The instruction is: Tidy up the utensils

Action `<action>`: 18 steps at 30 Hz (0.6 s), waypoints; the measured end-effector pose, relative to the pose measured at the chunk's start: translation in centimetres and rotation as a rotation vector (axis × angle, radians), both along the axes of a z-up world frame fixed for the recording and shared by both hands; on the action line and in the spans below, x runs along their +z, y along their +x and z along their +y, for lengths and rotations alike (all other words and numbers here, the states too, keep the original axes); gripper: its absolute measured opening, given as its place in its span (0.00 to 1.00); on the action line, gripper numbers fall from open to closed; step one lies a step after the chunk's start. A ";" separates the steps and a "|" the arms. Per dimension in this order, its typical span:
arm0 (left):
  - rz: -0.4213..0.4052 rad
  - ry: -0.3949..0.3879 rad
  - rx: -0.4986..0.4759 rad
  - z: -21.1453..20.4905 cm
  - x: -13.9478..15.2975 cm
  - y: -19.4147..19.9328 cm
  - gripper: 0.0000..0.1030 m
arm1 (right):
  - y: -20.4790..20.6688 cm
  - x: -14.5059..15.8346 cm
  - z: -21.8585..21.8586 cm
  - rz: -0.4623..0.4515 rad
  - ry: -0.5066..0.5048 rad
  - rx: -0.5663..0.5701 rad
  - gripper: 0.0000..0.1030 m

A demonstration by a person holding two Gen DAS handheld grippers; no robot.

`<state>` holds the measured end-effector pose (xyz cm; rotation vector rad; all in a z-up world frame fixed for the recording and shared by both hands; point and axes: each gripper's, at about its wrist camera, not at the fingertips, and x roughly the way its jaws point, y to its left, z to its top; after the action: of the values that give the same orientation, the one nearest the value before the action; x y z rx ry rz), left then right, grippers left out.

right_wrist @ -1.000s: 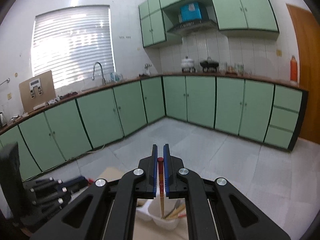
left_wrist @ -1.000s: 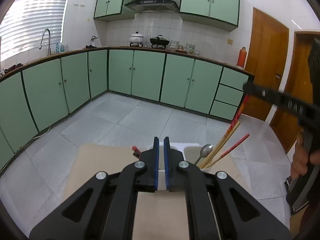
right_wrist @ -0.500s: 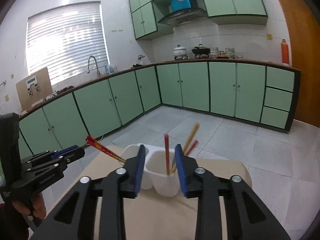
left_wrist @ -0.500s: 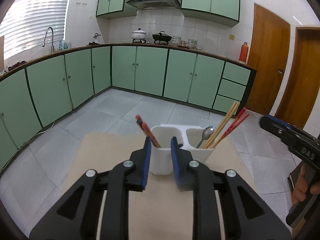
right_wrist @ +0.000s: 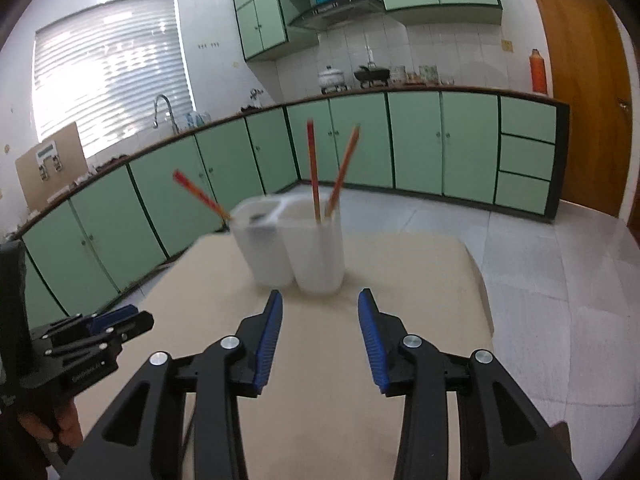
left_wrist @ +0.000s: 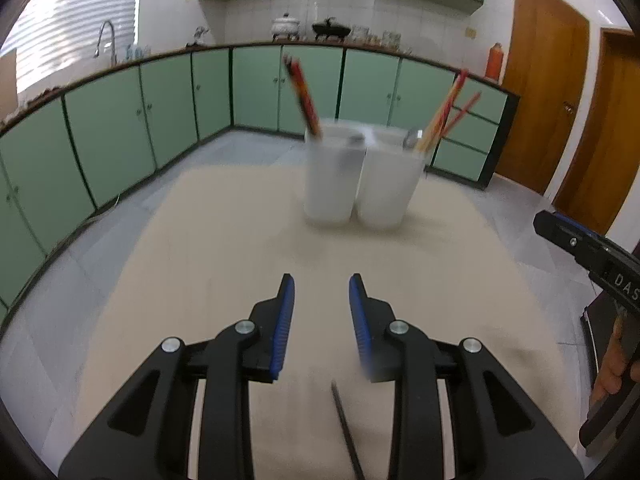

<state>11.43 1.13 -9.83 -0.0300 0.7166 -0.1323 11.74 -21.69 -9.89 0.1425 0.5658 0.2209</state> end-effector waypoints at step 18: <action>0.106 0.028 -0.015 -1.8 -6.6 -5.0 0.27 | -4.9 -4.2 0.6 0.040 -0.008 -0.004 0.38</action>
<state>6.41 -0.62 -16.40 -0.0047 0.8241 -0.1352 6.85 -21.10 -14.12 0.1408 0.6062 0.2121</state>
